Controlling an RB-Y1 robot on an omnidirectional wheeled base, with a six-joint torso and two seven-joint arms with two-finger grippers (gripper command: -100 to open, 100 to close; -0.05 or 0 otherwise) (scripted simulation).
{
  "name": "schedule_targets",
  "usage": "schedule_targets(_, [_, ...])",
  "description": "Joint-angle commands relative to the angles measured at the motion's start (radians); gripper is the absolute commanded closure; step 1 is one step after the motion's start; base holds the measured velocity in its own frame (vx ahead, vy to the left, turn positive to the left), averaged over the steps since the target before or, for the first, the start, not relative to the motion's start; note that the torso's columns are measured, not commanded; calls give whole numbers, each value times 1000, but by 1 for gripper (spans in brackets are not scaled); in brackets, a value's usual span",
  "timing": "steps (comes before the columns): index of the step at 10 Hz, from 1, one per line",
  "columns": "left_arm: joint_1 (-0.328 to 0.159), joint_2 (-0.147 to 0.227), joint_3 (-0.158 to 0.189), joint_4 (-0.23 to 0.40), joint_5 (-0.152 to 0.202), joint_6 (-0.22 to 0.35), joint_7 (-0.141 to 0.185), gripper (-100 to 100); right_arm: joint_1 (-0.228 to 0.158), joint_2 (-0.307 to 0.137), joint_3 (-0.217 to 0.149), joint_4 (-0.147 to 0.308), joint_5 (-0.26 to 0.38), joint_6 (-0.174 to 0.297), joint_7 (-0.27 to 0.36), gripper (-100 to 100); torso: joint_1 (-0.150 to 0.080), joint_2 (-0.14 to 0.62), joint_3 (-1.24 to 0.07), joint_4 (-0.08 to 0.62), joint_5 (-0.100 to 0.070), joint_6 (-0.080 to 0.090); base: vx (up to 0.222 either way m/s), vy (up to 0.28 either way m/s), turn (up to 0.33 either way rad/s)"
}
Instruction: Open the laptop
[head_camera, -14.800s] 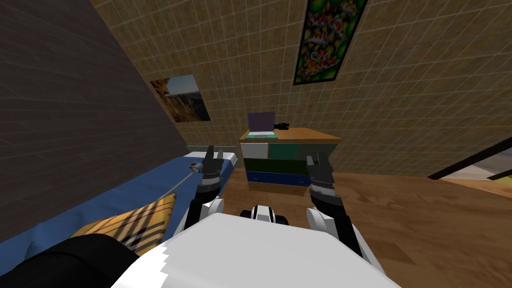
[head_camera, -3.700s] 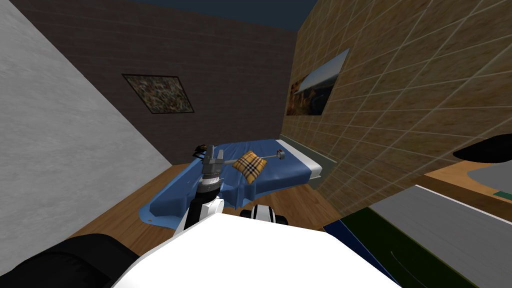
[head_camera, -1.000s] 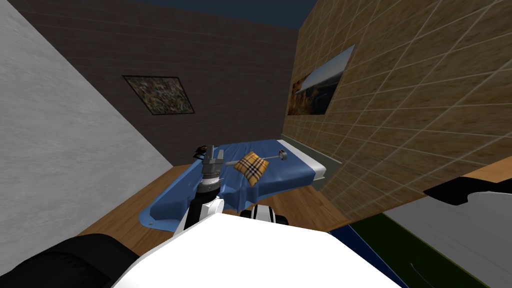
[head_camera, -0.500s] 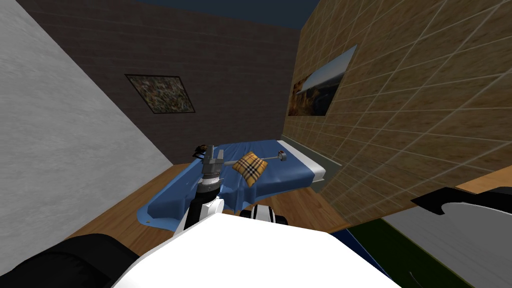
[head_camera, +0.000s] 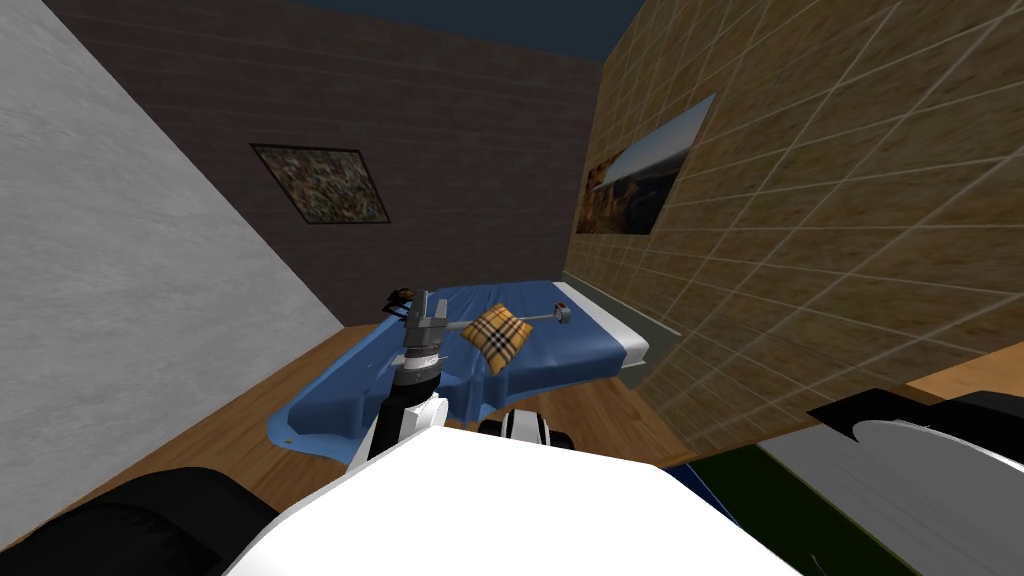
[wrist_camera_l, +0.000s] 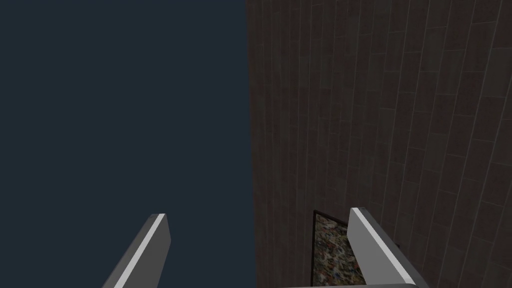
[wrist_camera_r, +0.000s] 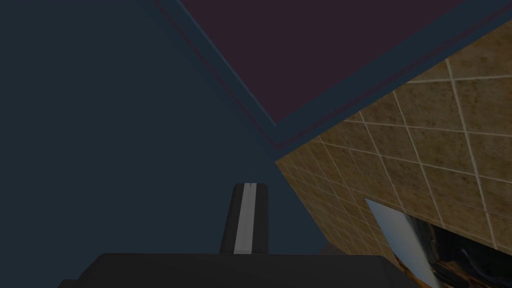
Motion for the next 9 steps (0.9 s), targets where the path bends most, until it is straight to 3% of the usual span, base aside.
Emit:
schedule_targets(1, [0,0,0,0,0,0,0,0,41,47,57,-34,81,72,-13,100,-2,0,0,0,-1,1,27,-93,22])
schedule_targets(2, [0,0,0,0,0,0,0,0,41,47,59,-34,115,88,-13,100,-5,-2,1,-2,-6,-1,22,-79,26])
schedule_targets(3, [0,0,0,0,0,0,0,0,63,71,90,-58,149,126,-21,100,-6,-3,1,-3,-8,-1,20,-95,34])
schedule_targets(4, [0,0,0,0,0,0,0,0,63,71,90,-58,188,141,-21,100,-7,-4,4,-5,-15,-1,22,-66,19])
schedule_targets(5, [0,0,0,0,0,0,0,0,86,94,115,-81,221,181,-29,100,-7,-4,4,-4,-14,-1,27,-76,32])
schedule_targets(6, [0,0,0,0,0,0,0,0,86,94,122,-81,256,195,-29,100,-9,-4,6,-5,-19,0,23,-59,13])
schedule_targets(8, [0,0,0,0,0,0,0,0,86,94,122,-81,257,195,-29,100,-9,-4,6,-6,-20,-1,7,-19,2])
schedule_targets(9, [0,0,0,0,0,0,0,0,68,52,43,-89,238,151,-24,-100,-8,-3,7,-5,-20,-1,-14,77,-43])
